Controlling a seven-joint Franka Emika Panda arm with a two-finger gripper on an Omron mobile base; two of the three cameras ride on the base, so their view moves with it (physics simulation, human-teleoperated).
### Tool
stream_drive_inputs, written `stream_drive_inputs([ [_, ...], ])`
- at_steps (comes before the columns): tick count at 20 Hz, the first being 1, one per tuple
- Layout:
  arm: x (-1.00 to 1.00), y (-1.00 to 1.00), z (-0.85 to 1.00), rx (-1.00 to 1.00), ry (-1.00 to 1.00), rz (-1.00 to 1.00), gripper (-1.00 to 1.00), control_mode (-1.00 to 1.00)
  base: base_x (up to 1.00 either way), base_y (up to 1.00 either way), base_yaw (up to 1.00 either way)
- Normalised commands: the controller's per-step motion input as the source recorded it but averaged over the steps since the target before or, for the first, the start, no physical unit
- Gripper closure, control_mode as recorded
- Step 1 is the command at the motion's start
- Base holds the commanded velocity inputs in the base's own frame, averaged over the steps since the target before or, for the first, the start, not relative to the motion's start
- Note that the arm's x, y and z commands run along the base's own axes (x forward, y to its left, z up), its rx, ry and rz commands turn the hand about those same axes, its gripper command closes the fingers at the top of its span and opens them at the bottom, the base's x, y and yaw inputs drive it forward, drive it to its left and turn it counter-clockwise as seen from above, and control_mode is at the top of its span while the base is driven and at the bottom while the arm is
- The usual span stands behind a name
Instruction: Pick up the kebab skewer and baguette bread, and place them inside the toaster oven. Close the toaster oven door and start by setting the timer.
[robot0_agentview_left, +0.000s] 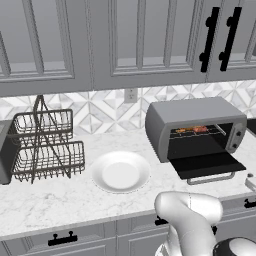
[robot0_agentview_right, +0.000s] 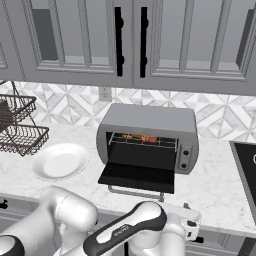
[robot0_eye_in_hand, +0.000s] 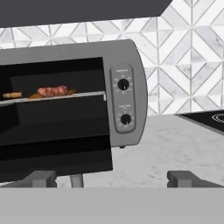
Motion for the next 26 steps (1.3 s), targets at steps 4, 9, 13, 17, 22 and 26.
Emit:
stream_drive_inputs([
  [4,0.0,-0.13,-0.23,0.0,0.0,0.0,-1.0,-1.0,0.0,0.0,0.0],
  [9,0.0,-0.35,-0.3,0.0,0.0,0.0,-1.0,-1.0,0.0,0.0,0.0],
  [13,0.06,-0.23,-0.14,0.0,0.0,0.0,-1.0,-1.0,0.0,0.0,0.0],
  [17,0.13,0.0,-0.02,0.0,0.02,0.0,-1.0,-1.0,0.0,0.0,0.0],
  [22,0.25,0.0,0.0,0.0,0.0,0.0,-1.0,-1.0,0.0,0.0,0.0],
  [26,0.33,0.0,-0.09,0.0,0.0,0.0,-1.0,-1.0,0.0,0.0,0.0],
])
